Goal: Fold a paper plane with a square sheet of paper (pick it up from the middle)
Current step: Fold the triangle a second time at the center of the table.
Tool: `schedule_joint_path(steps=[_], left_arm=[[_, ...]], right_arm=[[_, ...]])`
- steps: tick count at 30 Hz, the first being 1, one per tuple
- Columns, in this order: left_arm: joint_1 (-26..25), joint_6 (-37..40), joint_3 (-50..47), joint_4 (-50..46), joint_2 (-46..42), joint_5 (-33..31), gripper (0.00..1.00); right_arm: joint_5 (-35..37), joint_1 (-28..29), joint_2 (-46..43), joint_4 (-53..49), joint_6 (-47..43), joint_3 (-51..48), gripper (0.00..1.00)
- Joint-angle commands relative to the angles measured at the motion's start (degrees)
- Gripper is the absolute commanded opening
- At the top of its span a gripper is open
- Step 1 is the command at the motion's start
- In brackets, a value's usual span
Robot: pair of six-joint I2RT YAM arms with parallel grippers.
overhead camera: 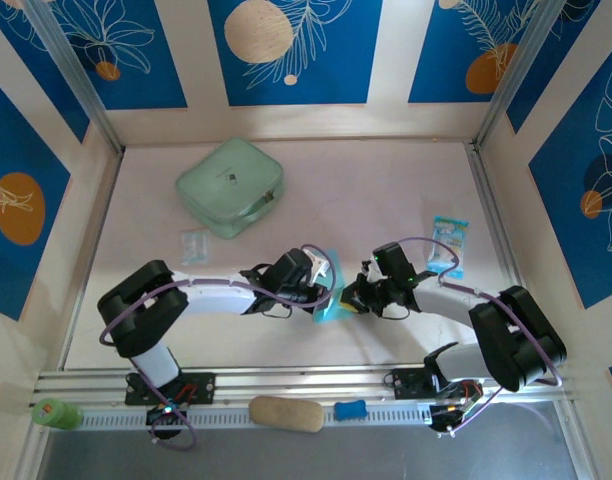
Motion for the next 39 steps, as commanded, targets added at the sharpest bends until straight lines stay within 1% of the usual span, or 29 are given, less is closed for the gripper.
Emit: schedule_joint_path(steps=[1, 10, 17, 19, 23, 28, 31, 39], left_arm=[[1.1, -0.9, -1.0, 1.2, -1.0, 1.4, 0.00], [1.3, -1.8, -0.8, 2.1, -0.1, 2.8, 0.00], [1.3, -2.4, -0.2, 2.3, 0.2, 3.1, 0.00], [1.2, -2.3, 0.0, 1.8, 0.1, 2.6, 0.00], [1.6, -0.7, 0.5, -0.7, -0.2, 1.1, 0.05], [2.2, 1.8, 1.6, -4.1, 0.1, -0.4, 0.07], [2.8, 2.3, 1.9, -4.7, 0.6, -0.8, 0.08], [3.5, 4.2, 4.4, -6.6, 3.3, -2.3, 0.09]], right_arm=[[2.3, 0.6, -0.9, -3.7, -1.0, 0.9, 0.07], [0.9, 2.1, 1.9, -0.1, -0.3, 2.3, 0.07], [1.1, 3.5, 6.0, 1.0, -0.5, 3.8, 0.07], [3.0, 3.6, 7.2, -1.1, -1.2, 4.2, 0.06], [5.7, 3.2, 9.0, -4.6, -2.7, 4.0, 0.03], [5.3, 2.1, 8.8, -4.8, -4.1, 4.0, 0.03], [5.8, 1.8, 9.1, -7.1, -5.9, 5.2, 0.03], [4.7, 1.2, 9.8, -9.0, -9.1, 7.1, 0.04]])
